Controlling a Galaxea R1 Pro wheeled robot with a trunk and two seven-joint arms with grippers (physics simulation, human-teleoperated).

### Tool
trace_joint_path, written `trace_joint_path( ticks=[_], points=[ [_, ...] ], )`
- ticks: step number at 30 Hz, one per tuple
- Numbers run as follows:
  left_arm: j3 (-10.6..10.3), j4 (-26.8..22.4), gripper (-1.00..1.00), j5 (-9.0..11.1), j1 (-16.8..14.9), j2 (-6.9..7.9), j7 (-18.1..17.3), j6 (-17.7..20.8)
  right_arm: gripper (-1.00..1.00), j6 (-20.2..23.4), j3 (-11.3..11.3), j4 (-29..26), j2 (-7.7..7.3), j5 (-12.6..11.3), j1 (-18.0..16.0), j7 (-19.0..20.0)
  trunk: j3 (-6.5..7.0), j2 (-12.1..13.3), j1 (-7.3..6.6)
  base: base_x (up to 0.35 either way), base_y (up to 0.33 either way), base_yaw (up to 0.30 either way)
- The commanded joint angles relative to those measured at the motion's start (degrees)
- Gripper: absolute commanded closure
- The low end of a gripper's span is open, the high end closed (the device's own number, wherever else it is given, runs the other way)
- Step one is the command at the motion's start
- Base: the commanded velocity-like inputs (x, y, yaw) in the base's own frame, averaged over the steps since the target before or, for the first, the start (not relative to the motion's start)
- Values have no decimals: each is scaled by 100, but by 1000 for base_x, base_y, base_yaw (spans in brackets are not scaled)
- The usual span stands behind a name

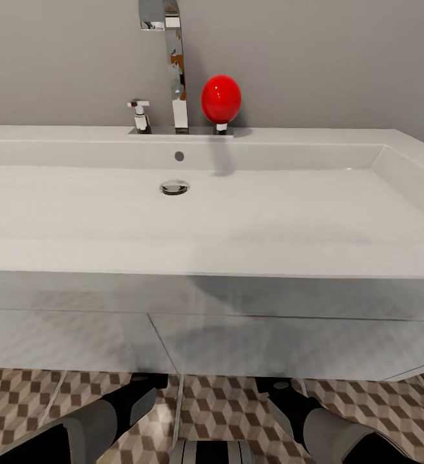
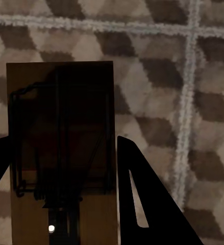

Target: Take the four mousetraps from the cabinet in the bathroom and place them on the bathroom floor. Make sure all four end up on the same floor surface, and ensure that at least two of them are either under or directly next to the same bathroom sink.

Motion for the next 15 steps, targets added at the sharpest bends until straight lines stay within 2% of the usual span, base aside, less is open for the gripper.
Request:
trace_joint_path(
  ticks=[1, 15],
  points=[
    [3, -7, 100, 35, -171, 3, 31, 1, 100, -9, 88, -45, 3, -27, -66, -19, -2, -2, -2, 0, 0, 0],
    [4, -7, 100, 35, -171, 11, 24, 1, 100, -144, 120, -48, 5, -9, -66, -25, -8, -2, -2, 0, 0, 0]
  ],
)
